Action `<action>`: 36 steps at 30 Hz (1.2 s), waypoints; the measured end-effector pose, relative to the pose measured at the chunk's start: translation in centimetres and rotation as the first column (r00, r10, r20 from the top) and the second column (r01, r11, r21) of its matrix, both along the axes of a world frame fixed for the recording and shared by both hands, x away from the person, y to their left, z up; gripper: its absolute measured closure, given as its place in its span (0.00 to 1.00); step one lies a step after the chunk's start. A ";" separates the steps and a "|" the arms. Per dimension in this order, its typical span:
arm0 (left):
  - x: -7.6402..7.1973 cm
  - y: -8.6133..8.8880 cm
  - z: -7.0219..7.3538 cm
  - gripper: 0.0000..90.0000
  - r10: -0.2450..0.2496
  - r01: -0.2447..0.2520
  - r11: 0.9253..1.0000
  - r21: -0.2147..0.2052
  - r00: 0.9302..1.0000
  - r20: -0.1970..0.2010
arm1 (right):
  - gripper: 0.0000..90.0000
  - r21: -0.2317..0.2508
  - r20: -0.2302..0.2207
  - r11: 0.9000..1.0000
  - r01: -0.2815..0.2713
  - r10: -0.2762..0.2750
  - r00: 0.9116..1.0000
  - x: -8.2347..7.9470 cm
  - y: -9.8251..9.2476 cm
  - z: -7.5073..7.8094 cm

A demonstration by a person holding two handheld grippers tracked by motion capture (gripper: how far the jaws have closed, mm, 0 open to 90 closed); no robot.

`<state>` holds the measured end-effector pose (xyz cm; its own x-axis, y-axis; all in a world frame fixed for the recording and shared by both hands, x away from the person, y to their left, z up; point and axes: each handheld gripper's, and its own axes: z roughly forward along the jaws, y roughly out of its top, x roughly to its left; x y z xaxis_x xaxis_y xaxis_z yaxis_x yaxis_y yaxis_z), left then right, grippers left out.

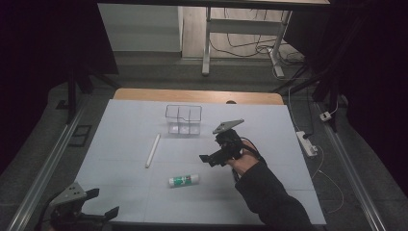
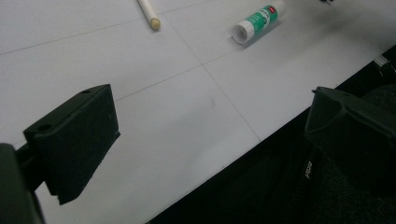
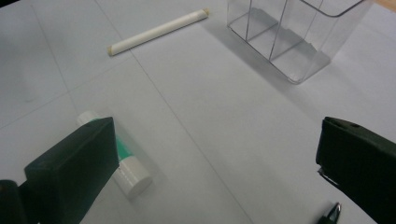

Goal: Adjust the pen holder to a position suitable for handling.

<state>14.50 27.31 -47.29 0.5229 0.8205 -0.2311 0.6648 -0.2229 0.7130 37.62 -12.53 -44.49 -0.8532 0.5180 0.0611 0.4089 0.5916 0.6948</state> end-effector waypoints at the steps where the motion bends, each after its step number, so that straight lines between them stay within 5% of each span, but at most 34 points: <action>1: 0.0 0.0 0.0 0.03 0.000 0.000 1.000 0.000 1.000 0.000 | 0.00 -0.001 0.001 1.000 -0.001 0.001 1.000 0.2 0.2 -0.1; 21: 0.0 0.1 0.0 0.03 -0.003 0.003 1.000 -0.005 1.000 -0.003 | 0.00 -0.061 -0.015 0.997 -0.035 0.034 0.999 3.8 3.8 0.0; 36: 0.0 0.2 0.0 0.03 -0.004 0.004 1.000 -0.015 1.000 -0.004 | 0.00 -0.069 0.055 0.995 -0.066 0.070 0.996 6.5 6.5 0.6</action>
<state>14.53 27.49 -47.33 0.5251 0.8149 -0.2456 0.6667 -0.2145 0.7138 44.16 -6.05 -43.90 -0.8875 0.4602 -0.0221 0.3268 0.6626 0.6739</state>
